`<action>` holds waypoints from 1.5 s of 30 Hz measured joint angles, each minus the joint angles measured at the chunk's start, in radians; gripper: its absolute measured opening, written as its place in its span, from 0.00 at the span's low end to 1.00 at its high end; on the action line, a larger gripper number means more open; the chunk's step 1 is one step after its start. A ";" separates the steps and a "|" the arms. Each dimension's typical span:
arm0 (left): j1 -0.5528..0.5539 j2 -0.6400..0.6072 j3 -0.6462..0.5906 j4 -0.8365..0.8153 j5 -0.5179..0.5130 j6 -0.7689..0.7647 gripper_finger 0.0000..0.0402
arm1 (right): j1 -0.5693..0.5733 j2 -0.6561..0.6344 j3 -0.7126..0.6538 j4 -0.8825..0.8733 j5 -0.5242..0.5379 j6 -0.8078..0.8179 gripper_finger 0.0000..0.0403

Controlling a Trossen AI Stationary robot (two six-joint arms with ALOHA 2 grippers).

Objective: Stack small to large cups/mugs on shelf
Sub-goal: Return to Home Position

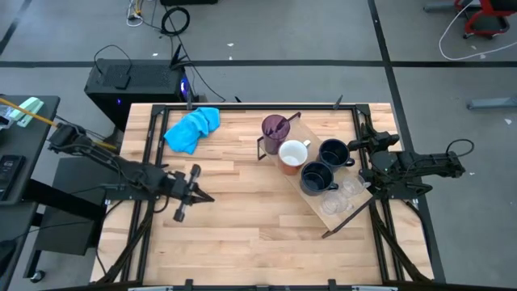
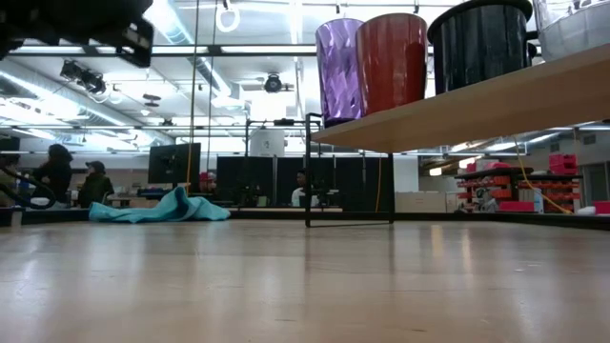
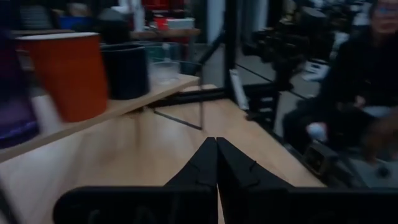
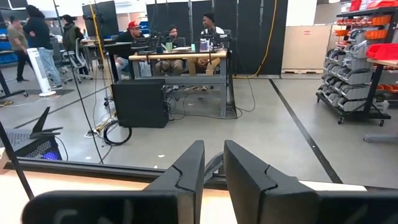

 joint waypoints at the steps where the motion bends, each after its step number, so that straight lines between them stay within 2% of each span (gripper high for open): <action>1: 0.000 -0.026 -0.016 -0.001 -0.025 -0.001 0.01 | 0.000 0.000 0.000 0.000 0.000 0.000 0.17; 4: 0.011 -0.105 -0.056 -0.005 -0.099 0.014 0.02 | 0.000 0.000 0.000 0.000 0.000 0.000 0.17; 6: 0.035 -0.152 -0.079 -0.005 -0.112 0.020 0.01 | 0.000 0.000 0.000 0.000 0.000 0.000 0.17; 12: 0.162 -0.231 -0.129 -0.008 -0.092 0.038 0.01 | 0.000 0.000 0.000 0.000 0.000 0.000 0.17; 21: 0.283 -0.323 -0.131 -0.149 -0.012 0.053 0.00 | 0.000 0.000 0.000 0.000 0.000 0.000 0.17; 29: 0.294 -0.503 -0.131 -0.341 0.030 0.058 0.00 | 0.000 0.000 0.000 0.000 0.000 0.000 0.17; 31: 0.293 -0.554 -0.149 -0.355 0.059 0.044 0.00 | 0.000 0.000 0.000 0.000 0.000 0.000 0.17; 36: 0.293 -0.707 -0.241 -0.349 0.062 0.003 0.00 | 0.000 0.000 0.000 0.000 0.000 0.000 0.17; 38: 0.293 -0.764 -0.243 -0.381 0.061 0.013 0.00 | 0.000 0.000 0.000 0.000 0.000 0.000 0.17; 41: 0.293 -0.775 -0.243 -0.400 0.054 0.015 0.02 | 0.000 0.000 0.000 0.000 0.000 0.000 0.17; 45: 0.292 -0.746 -0.241 -0.395 0.051 -0.158 0.06 | 0.000 0.004 0.000 0.000 0.000 0.000 0.17</action>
